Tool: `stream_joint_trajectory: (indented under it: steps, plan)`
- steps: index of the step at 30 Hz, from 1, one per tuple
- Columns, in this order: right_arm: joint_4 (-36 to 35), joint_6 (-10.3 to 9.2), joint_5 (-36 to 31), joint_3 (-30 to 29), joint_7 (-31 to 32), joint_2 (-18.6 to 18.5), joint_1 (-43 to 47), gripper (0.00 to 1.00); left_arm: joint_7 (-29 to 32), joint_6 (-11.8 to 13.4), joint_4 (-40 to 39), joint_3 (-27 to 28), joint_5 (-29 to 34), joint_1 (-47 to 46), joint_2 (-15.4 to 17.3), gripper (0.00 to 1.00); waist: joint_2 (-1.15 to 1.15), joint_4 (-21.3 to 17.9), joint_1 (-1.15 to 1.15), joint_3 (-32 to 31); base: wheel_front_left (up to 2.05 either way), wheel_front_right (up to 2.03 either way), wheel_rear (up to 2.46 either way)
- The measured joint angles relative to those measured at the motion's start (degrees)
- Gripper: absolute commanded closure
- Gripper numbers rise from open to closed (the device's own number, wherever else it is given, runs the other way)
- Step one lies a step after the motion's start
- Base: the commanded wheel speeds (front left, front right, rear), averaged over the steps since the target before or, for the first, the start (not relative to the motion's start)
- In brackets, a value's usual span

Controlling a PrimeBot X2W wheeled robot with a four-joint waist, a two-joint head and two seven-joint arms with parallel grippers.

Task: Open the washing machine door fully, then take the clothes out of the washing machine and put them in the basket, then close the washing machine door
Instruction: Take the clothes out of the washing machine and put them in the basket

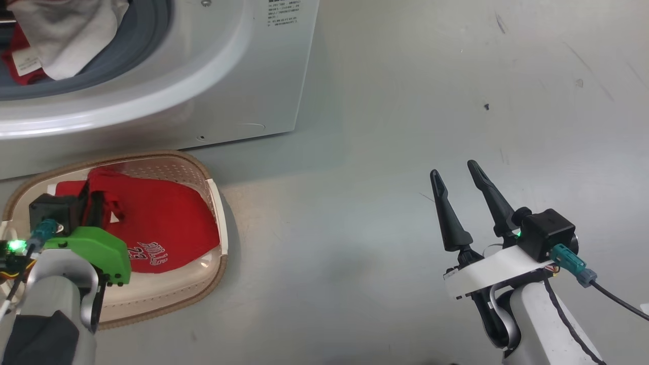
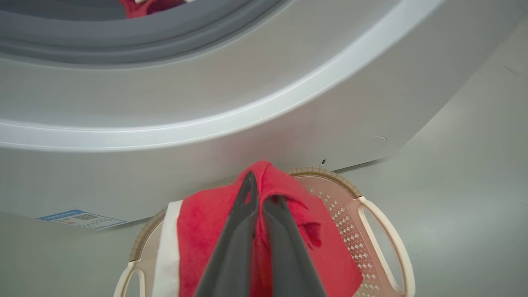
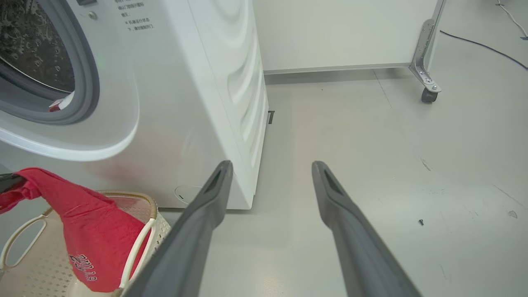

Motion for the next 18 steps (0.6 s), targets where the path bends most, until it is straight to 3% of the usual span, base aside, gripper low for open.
stream_joint_trajectory:
  steps: [18]
  plan:
    - [-0.9,-0.36,0.0,0.0,0.0,0.0,-2.8,0.0,1.7,0.1,11.4,0.4,0.3,-3.8,1.3,1.0,0.0,-2.4,0.01,6.5,0.0,0.0,0.0]
